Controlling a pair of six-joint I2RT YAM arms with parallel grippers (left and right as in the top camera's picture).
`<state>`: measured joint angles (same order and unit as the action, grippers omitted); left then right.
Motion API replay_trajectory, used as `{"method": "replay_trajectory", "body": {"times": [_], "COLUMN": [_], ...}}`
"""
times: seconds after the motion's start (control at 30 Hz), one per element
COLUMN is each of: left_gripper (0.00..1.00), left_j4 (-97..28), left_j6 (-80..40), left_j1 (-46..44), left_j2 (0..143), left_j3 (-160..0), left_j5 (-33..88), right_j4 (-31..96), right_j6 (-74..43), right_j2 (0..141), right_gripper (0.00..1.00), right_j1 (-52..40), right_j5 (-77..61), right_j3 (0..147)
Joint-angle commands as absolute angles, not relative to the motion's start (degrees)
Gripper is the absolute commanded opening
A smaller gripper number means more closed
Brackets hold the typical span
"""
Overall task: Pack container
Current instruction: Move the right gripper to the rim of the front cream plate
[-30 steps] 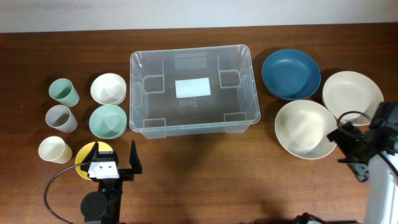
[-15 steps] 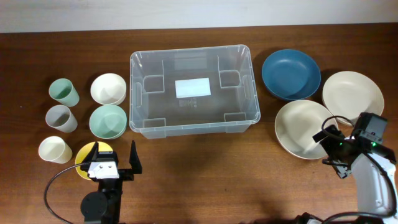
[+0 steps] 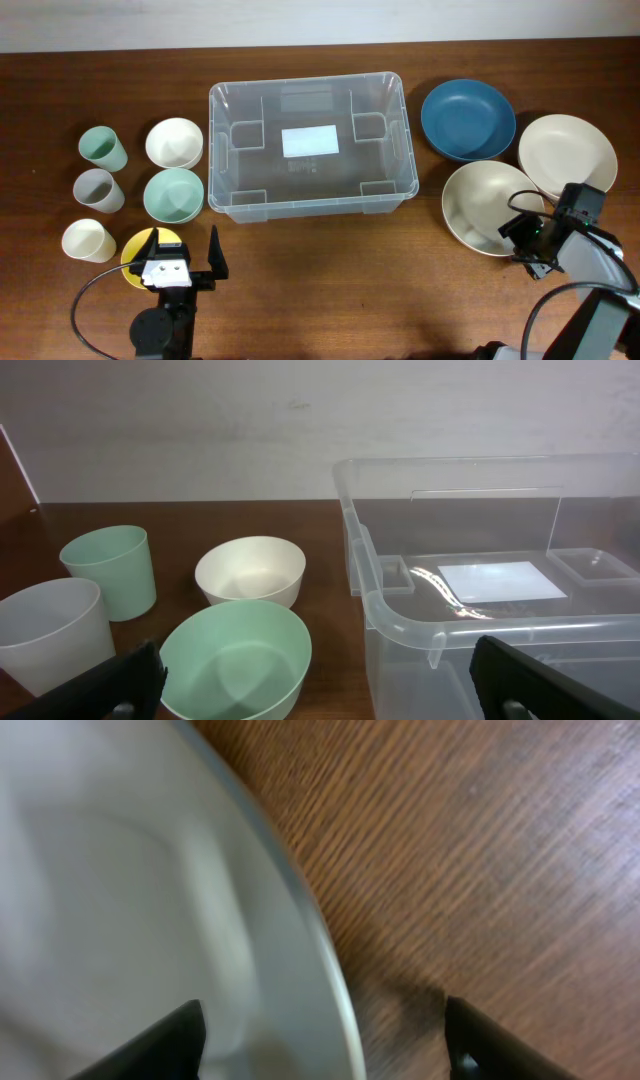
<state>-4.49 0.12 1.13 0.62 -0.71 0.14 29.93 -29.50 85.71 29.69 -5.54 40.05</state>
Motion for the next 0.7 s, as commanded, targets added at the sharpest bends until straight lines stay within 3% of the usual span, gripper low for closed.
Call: {"method": "replay_trajectory", "body": {"times": [0.0,0.07,0.17,0.33,0.67], "left_gripper": [1.00,1.00,0.99,1.00,0.99], "left_j4": [-4.8,-4.8,-4.8,-4.8,-4.8], "left_j6": [-0.3,-0.3,-0.3,-0.3,-0.3], "left_j1": [0.9,0.9,0.9,0.9,0.9], "left_j2": [0.4,0.4,0.4,0.4,0.4], "left_j3": [-0.5,-0.5,-0.5,-0.5,-0.5], "left_j5": [0.2,0.2,0.2,0.2,0.2], "right_j4": [29.7,29.7,30.0,30.2,36.9], "right_j6": [-29.4,-29.4,-29.4,-29.4,-29.4], "right_j2": [86.7,86.7,86.6,86.6,86.4], "right_gripper": [0.56,0.46,0.22,0.04,0.03], "right_j1": [30.1,30.1,30.1,30.1,30.1], "right_j5": [-5.8,-5.8,-5.8,-5.8,-5.7], "right_j3": [39.5,39.5,39.5,39.6,44.2]}}
